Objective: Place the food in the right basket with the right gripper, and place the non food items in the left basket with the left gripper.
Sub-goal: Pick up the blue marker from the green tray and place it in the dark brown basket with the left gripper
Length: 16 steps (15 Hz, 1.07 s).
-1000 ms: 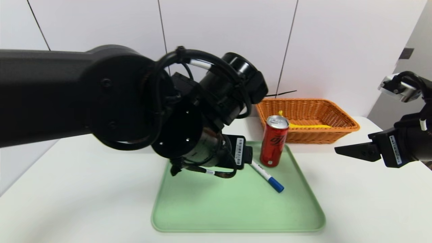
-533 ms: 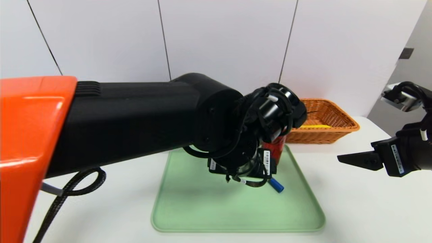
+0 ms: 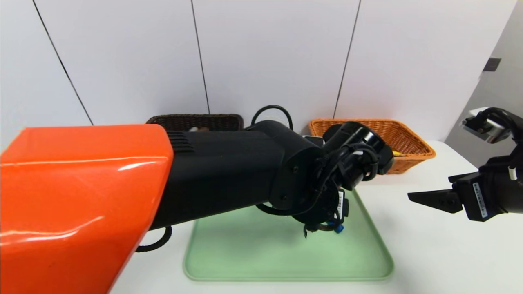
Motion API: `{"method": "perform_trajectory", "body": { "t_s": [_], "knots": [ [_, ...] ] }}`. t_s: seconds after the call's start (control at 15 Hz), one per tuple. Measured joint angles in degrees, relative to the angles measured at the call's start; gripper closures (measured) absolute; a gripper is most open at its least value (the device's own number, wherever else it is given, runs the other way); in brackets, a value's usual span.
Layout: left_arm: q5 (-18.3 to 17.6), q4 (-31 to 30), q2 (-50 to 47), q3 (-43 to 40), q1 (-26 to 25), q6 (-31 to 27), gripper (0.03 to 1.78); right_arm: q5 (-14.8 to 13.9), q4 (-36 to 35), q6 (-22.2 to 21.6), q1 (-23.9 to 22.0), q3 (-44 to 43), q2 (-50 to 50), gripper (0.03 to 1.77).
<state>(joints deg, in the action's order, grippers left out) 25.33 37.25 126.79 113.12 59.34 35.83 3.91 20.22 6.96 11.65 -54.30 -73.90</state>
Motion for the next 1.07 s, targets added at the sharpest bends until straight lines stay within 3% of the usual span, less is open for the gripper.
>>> {"method": "perform_trajectory", "body": {
  "t_s": [0.27, 1.07],
  "knots": [
    [1.3, -4.2, 2.2, 0.0, 0.2, -2.9, 0.12, 0.0, -0.1, 0.0, 0.0, 1.7, 0.8, 0.10],
    [1.5, -6.6, 6.3, 0.0, -0.1, -3.0, 0.12, -0.1, -0.7, 0.1, -0.1, 4.9, 2.6, 0.10]
  ]
}}
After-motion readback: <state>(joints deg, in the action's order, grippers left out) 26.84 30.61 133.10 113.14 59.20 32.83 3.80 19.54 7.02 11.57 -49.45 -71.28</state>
